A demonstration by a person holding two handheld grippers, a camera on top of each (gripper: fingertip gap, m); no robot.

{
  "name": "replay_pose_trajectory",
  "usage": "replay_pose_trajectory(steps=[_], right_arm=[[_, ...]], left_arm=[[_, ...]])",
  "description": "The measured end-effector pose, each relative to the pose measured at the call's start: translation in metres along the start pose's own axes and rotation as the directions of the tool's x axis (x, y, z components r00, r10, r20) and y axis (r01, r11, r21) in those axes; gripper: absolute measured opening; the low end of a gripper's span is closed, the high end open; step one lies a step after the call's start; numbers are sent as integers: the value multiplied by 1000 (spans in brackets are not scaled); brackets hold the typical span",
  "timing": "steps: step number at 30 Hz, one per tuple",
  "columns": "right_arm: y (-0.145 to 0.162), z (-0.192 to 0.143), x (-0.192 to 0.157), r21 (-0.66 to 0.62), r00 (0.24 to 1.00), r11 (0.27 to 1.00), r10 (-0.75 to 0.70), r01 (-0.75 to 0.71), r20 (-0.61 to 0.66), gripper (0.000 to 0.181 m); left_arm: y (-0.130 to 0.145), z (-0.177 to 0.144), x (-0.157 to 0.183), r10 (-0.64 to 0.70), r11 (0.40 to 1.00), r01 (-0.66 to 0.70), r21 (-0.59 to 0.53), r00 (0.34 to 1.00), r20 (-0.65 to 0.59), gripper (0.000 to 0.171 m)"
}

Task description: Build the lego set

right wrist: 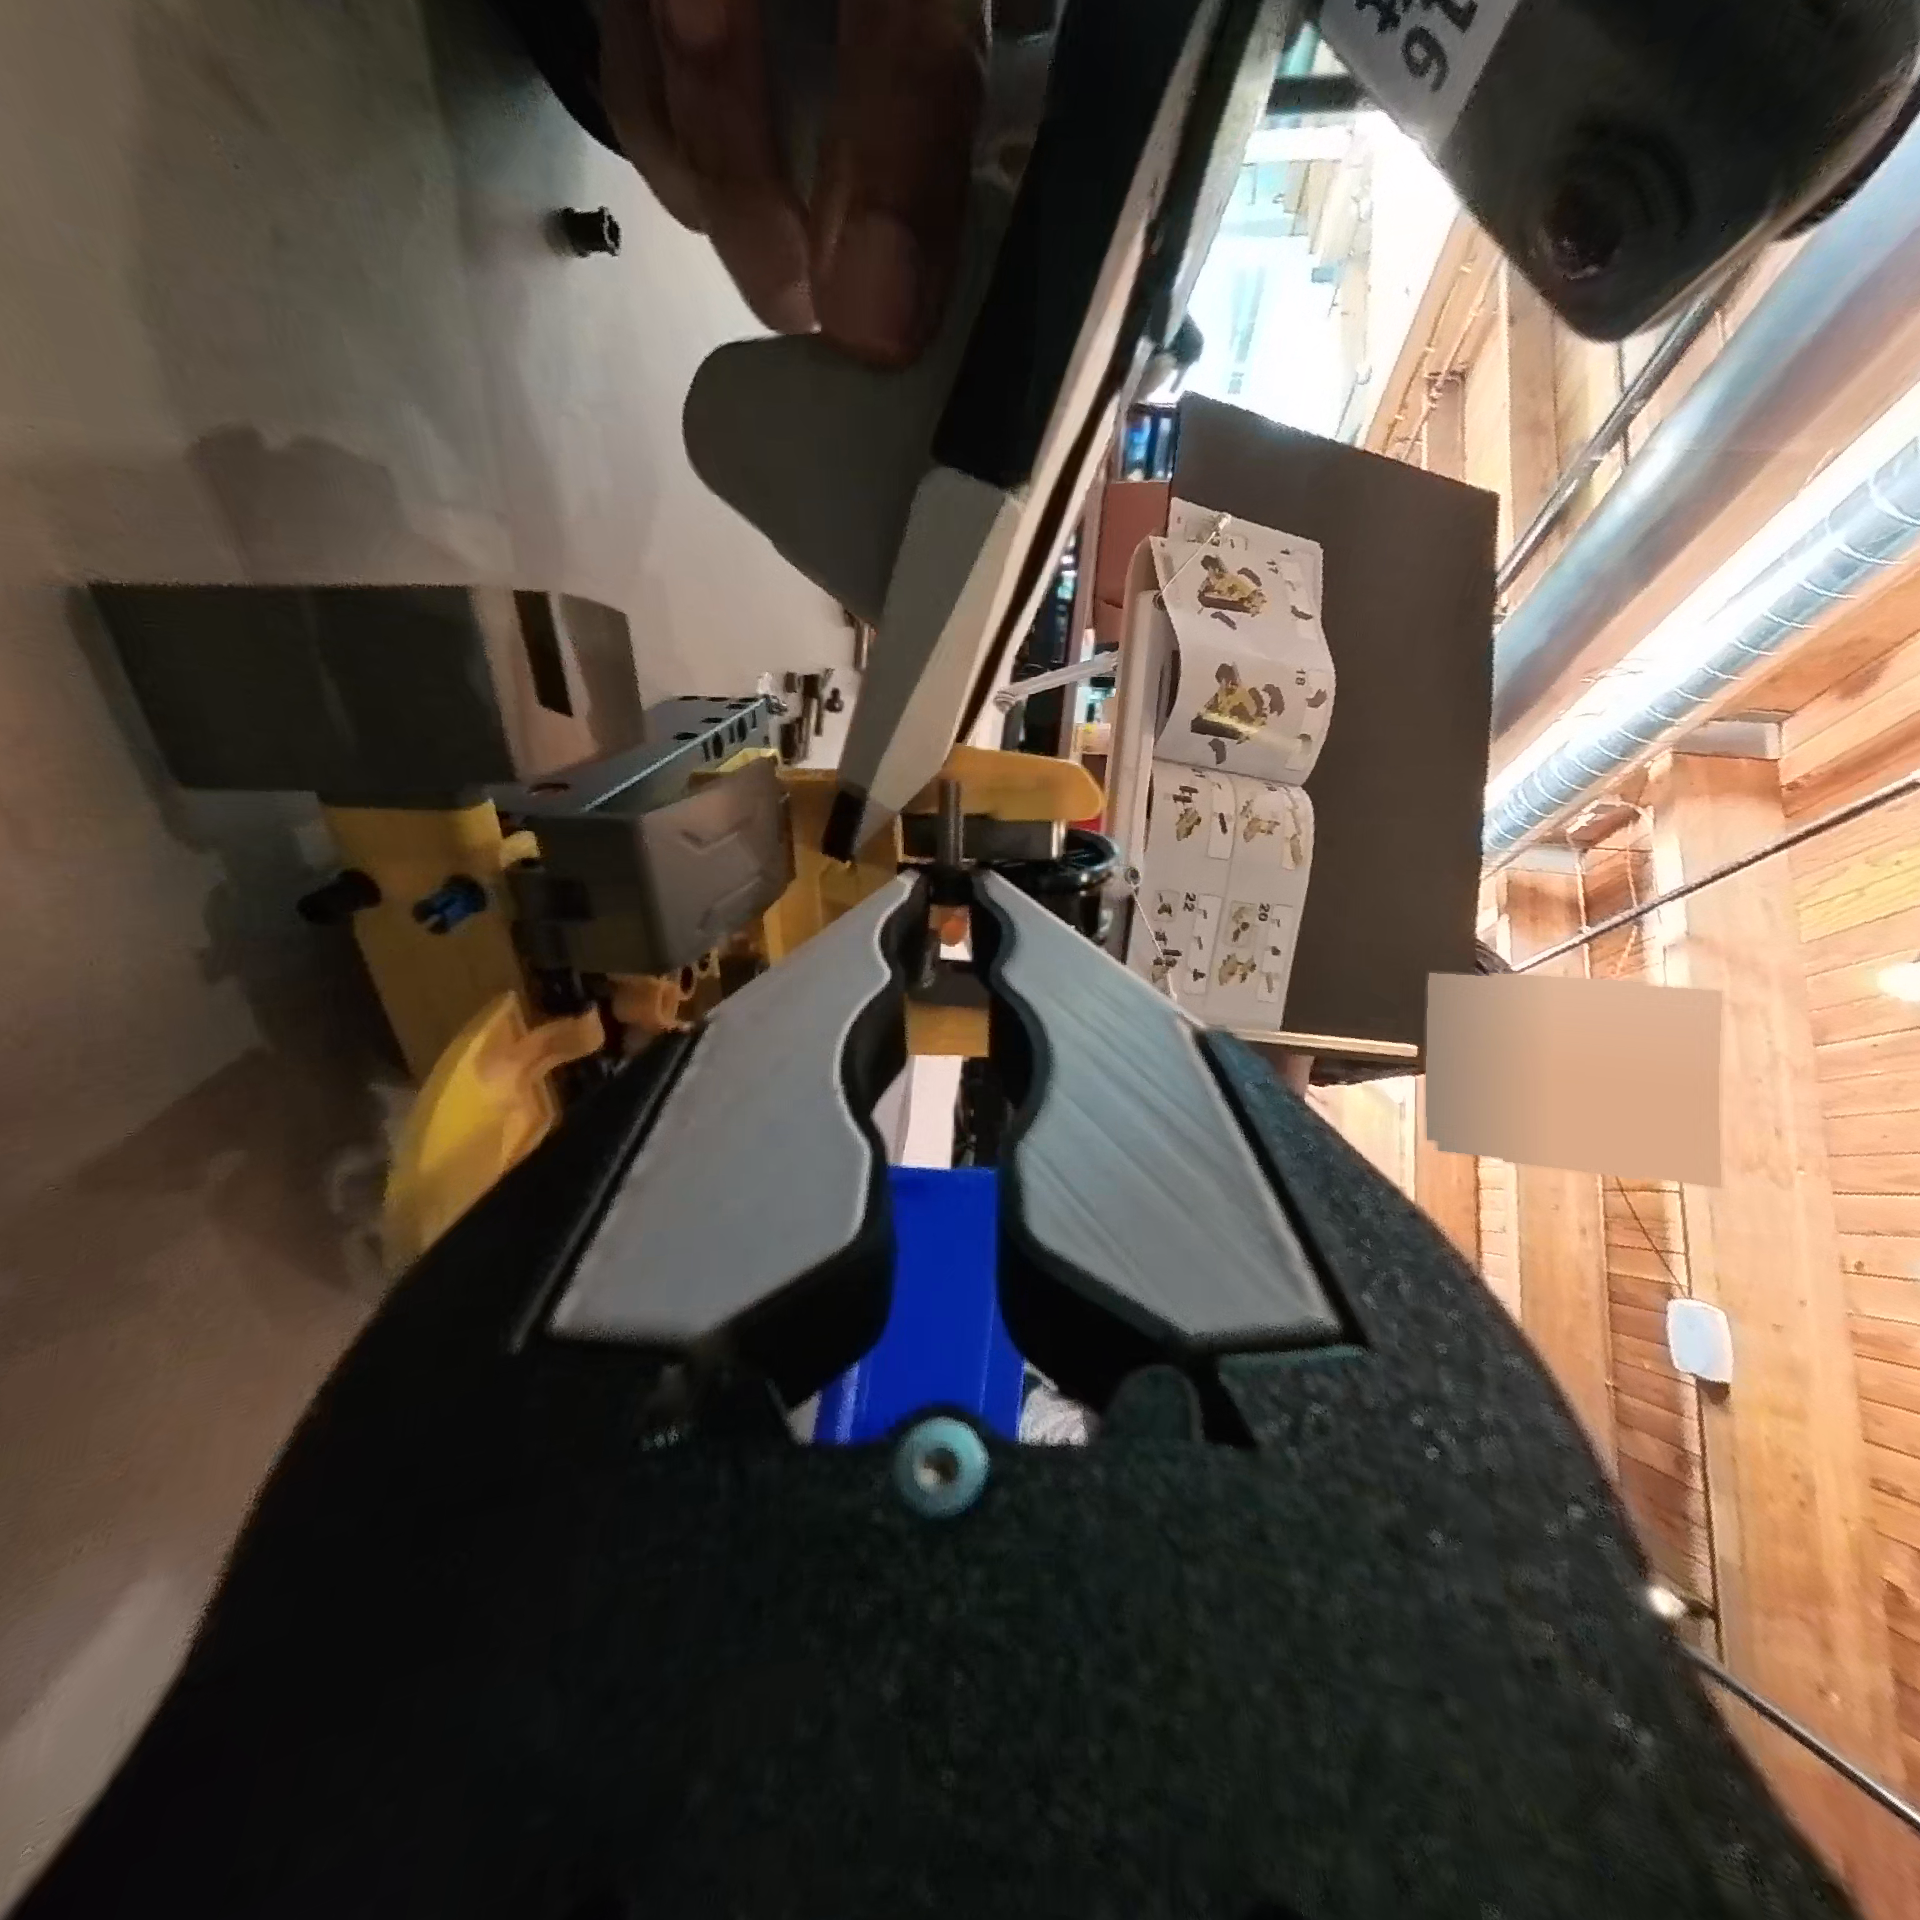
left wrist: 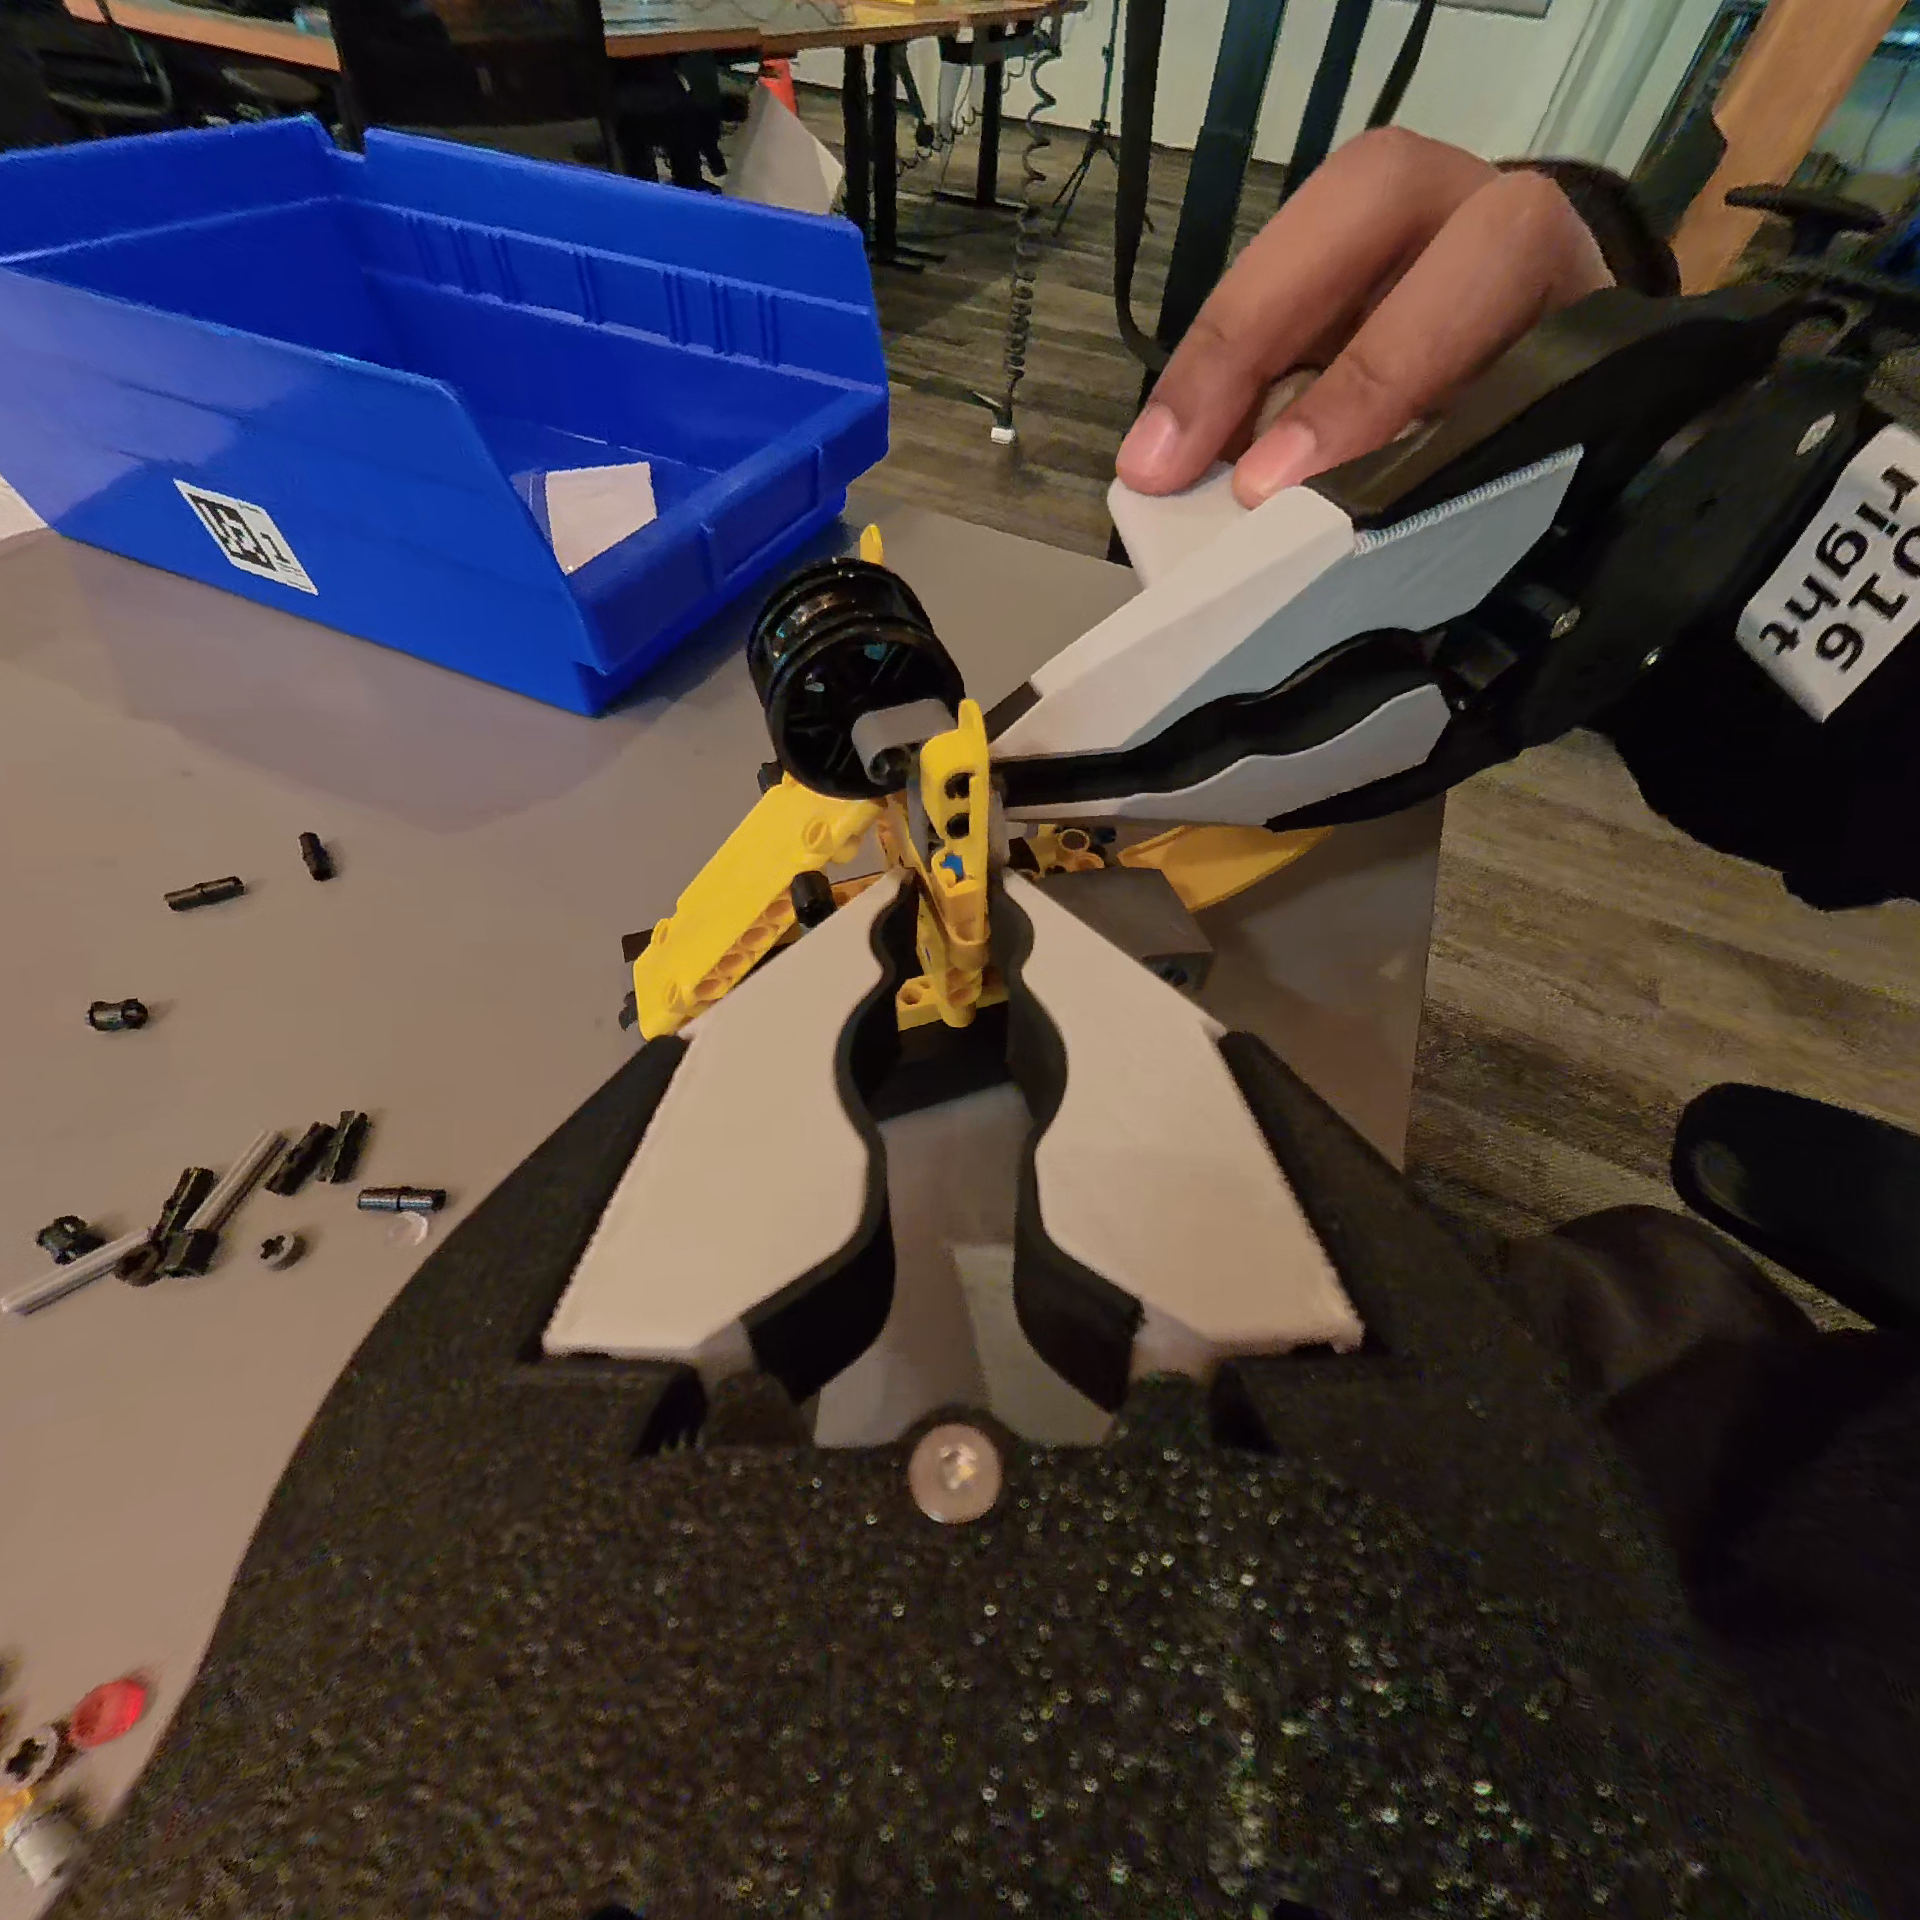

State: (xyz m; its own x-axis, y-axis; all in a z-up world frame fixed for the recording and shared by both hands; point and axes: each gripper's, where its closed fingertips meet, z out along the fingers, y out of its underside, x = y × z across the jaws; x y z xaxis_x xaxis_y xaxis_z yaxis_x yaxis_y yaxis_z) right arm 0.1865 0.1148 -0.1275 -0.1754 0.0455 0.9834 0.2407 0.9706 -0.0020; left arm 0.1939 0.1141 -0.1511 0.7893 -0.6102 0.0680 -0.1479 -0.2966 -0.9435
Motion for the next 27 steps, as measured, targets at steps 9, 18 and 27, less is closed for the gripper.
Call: replay_pose_trajectory(steps=[9,18,27], right_arm=[[6,3,1,-95,997,994,-51,56,52,7],[8,6,0,-155,994,983,-85,95,68,7],[5,1,2,-96,998,993,-65,65,4,7]], left_arm=[[0,-2,-2,76,997,-76,-2,997,10,12],[1,-2,-2,108,994,-108,-1,994,-9,8],[1,-2,-1,76,997,-76,-3,993,-92,7]])
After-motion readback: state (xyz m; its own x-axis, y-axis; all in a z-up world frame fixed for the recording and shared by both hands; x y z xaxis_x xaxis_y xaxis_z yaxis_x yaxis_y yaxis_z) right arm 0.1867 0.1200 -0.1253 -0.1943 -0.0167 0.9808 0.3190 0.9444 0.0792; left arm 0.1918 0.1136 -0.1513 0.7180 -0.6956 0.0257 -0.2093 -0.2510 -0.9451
